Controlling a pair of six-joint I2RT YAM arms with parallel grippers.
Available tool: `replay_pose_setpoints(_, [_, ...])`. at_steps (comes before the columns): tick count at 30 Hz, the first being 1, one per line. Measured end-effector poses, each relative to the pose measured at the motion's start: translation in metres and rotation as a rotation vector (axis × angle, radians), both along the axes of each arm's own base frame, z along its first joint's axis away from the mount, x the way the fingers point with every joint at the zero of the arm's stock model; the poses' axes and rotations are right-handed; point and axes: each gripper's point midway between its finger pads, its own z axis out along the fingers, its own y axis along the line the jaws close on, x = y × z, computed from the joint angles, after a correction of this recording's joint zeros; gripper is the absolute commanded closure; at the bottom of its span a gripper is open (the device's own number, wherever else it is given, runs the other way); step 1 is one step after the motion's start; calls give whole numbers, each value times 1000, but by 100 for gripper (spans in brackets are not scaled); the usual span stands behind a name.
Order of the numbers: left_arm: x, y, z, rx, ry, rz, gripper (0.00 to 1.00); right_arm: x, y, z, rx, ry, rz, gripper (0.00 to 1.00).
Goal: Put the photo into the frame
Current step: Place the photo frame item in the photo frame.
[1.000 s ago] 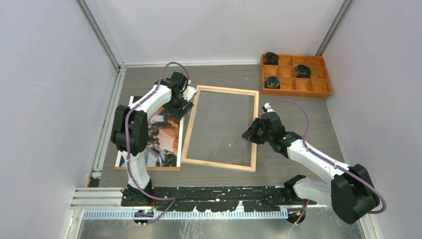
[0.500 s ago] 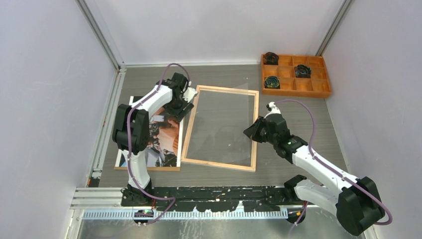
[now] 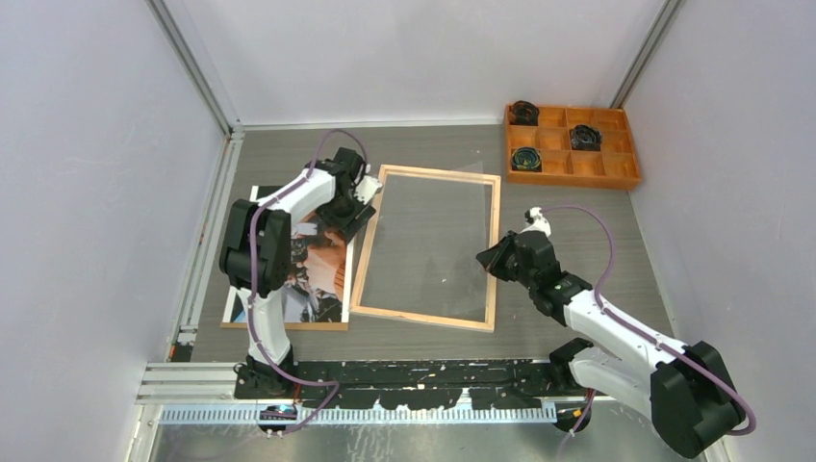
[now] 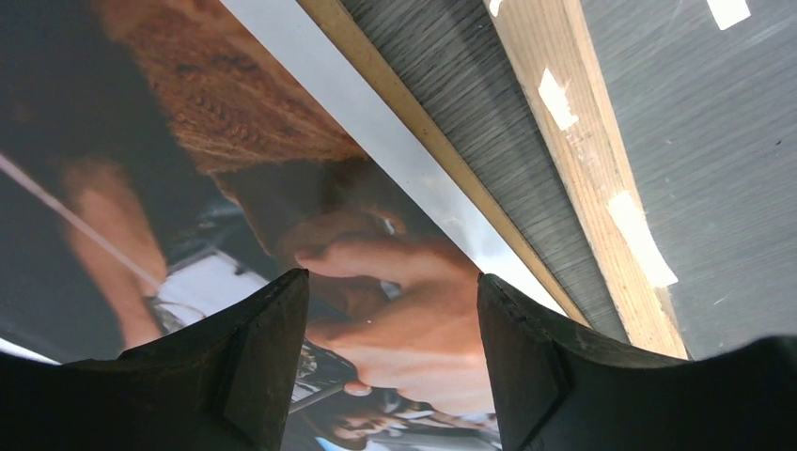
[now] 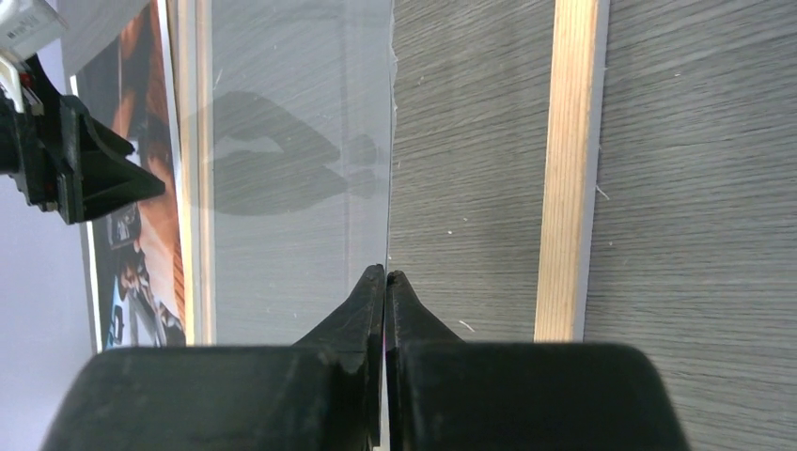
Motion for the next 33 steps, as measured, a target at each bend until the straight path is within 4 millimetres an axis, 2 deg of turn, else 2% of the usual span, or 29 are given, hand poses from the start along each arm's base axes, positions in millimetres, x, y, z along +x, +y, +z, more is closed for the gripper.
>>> replay_pose_setpoints(7, [-4,-5,-8,-5,10,-9,33,5,-6,2,25,-22,-62,99])
replay_pose_setpoints(18, [-6,-12,-11,-13,10,-24,33,7,-6,2,70,-27,-103,99])
replay_pose_setpoints(33, [-13,-19,-17,-28,27,-43,35,4,-4,-16,105,29,-128,99])
